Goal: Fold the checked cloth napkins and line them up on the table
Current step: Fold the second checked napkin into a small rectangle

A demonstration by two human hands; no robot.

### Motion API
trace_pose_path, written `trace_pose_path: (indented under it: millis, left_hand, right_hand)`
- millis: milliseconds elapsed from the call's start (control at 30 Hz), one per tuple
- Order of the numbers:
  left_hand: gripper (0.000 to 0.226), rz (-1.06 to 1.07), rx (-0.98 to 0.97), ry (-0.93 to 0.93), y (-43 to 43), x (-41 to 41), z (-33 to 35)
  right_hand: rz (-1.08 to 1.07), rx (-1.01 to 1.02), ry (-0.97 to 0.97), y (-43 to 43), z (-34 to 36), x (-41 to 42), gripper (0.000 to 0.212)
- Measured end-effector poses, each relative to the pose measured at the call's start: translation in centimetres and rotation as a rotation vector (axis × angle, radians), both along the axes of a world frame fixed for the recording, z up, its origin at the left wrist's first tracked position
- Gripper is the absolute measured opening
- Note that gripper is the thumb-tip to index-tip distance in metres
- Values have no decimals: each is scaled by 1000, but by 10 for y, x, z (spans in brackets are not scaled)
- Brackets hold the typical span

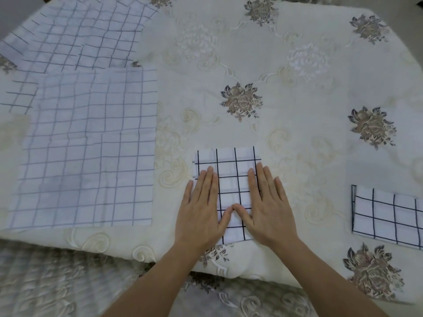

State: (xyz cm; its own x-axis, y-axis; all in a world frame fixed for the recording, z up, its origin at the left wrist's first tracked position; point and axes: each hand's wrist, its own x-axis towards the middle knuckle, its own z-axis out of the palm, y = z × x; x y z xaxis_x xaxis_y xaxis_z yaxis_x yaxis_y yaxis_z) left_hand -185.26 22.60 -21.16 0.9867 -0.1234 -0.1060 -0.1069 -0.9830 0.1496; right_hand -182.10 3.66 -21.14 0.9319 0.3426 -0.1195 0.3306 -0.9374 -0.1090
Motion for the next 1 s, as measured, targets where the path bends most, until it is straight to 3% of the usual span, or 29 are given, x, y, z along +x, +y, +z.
trace_pose_path:
  millis: [300, 467, 600, 833, 1000]
  left_hand:
    - [79, -34, -41, -43, 22, 23, 22]
    - [59, -117, -22, -143, 40, 80, 39]
    - [48, -199, -37, -121, 40, 107, 39]
    - [35, -285, -7, -105, 36, 123, 31]
    - [29, -325, -56, -124, 35, 130, 27]
  right_hand:
    - [47, 46, 7, 1, 30, 21, 78]
    - [176, 31, -93, 6, 51, 74, 54]
    - [257, 28, -124, 13, 51, 103, 48]
    - [338, 1, -23, 17, 44, 129, 34]
    - [329, -31, 74, 22, 47, 140, 37]
